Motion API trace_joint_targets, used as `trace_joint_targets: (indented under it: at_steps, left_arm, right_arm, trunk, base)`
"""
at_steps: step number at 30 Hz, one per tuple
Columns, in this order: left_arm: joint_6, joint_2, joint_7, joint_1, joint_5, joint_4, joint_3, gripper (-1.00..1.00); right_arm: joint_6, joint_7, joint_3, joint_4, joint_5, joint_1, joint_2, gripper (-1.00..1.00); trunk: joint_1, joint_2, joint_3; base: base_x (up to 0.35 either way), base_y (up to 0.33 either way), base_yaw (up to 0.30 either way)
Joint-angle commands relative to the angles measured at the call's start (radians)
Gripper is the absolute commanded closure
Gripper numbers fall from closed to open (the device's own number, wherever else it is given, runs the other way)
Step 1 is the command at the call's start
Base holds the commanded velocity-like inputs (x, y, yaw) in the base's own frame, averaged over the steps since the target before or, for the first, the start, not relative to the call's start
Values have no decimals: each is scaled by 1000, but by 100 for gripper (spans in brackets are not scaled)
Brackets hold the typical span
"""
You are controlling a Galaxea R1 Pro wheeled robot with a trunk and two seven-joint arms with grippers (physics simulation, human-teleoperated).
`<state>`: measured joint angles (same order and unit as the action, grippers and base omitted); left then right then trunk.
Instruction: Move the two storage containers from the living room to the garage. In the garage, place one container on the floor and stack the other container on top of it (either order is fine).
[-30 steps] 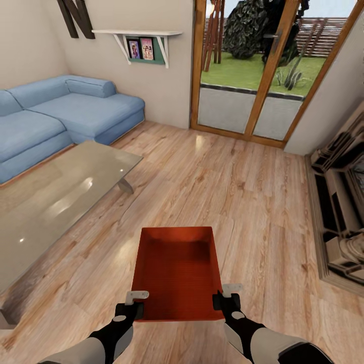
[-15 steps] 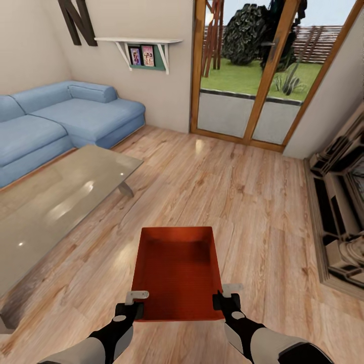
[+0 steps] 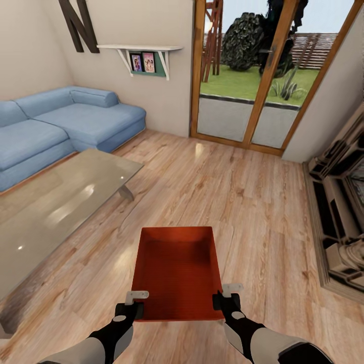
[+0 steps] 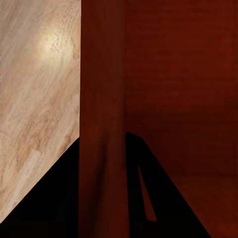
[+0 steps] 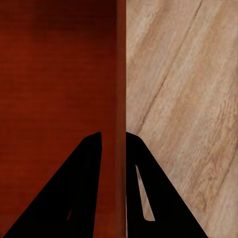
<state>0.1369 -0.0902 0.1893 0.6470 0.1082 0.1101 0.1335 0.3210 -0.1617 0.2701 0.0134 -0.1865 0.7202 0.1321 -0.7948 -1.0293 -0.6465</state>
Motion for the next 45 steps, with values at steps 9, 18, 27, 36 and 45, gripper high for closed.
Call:
trace_joint_targets:
  at_steps: [9,18,27,36,45]
  left_arm:
    - [6,1,12,0,11,-3,-14,100]
    - [6,0,12,0,11,-3,-14,100]
    - [6,1,12,0,11,-3,-14,100]
    - [6,0,12,0,11,-3,-14,100]
    - [6,0,12,0,11,-3,-14,100]
  right_arm:
    - [1,-2,-42,-1,5,2,6,100]
    - [1,-2,-41,-1,5,1,6,100]
    - [1,-2,-42,-1,5,1,6,100]
    - [1,-2,-42,-1,5,1,6,100]
    - [1,-1,-42,-1,5,2,6,100]
  trunk:
    - [0,-1,14]
    - [0,-1,28]
    - [0,-1,42]
    - [0,-1,57]
    - [0,-1,71]
  base:
    - [0,0,0]
    - [0,0,0]
    - [0,0,0]
    - [0,0,0]
    - [0,0,0]
